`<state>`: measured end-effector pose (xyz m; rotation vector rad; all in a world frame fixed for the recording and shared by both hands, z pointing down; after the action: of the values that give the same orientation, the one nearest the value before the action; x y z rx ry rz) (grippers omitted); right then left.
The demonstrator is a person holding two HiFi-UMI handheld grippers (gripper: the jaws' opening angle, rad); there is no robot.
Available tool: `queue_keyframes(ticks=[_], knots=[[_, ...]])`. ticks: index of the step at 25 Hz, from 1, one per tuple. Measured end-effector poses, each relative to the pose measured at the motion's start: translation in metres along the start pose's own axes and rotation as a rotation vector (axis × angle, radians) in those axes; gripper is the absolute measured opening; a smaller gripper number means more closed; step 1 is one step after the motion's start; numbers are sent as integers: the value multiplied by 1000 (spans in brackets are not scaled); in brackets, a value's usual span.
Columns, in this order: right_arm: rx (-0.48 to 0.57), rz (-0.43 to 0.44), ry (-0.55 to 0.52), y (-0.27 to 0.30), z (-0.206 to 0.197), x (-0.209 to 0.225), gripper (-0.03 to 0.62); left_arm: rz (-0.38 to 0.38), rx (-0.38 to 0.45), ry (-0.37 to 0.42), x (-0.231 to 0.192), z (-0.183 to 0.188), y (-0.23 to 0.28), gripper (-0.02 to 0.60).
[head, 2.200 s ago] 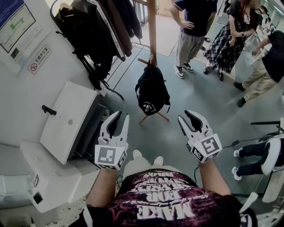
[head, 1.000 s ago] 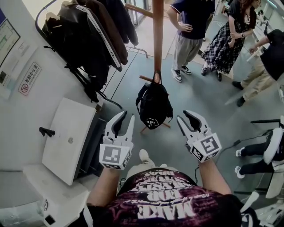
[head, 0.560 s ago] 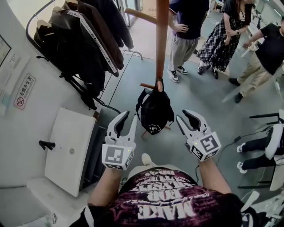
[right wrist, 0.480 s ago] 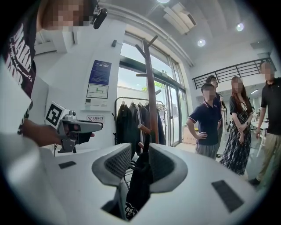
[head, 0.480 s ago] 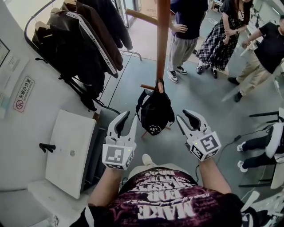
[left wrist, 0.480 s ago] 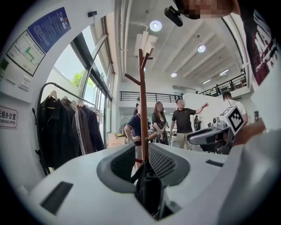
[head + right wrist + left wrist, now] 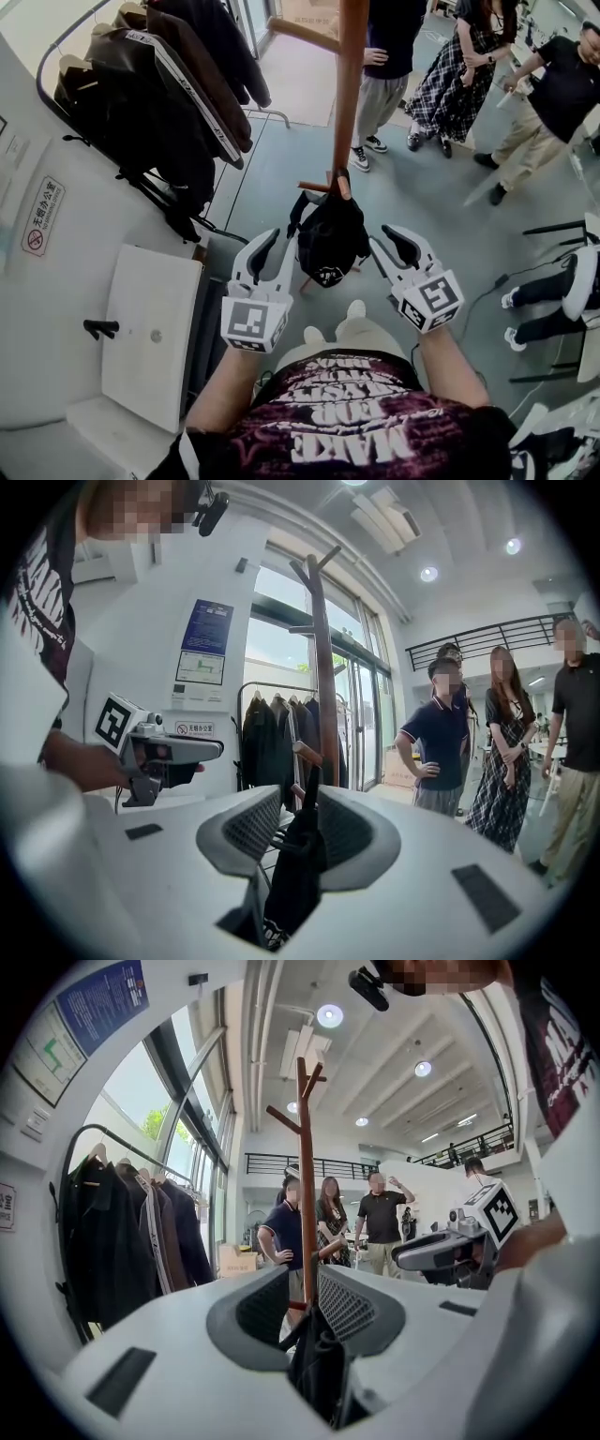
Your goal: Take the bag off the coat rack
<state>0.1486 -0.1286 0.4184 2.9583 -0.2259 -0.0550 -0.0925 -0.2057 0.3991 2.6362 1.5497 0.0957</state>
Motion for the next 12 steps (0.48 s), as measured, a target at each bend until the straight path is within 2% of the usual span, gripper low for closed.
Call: queue_keyframes(ticks=[12], knots=[[-39, 25, 1, 31, -12, 16, 132, -10, -28, -7, -6, -11, 34, 86]])
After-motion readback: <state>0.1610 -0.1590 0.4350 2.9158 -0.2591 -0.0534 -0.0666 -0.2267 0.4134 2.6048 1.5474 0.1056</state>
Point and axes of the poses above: the fingertips, and each gripper's own axes: y forward along the fingers, x to its right, z out of its top, the point moved 8 cm from there along -y, backward along the fingers, and after that the axes turned 10 degrees about -z, right-handed, at the moved point
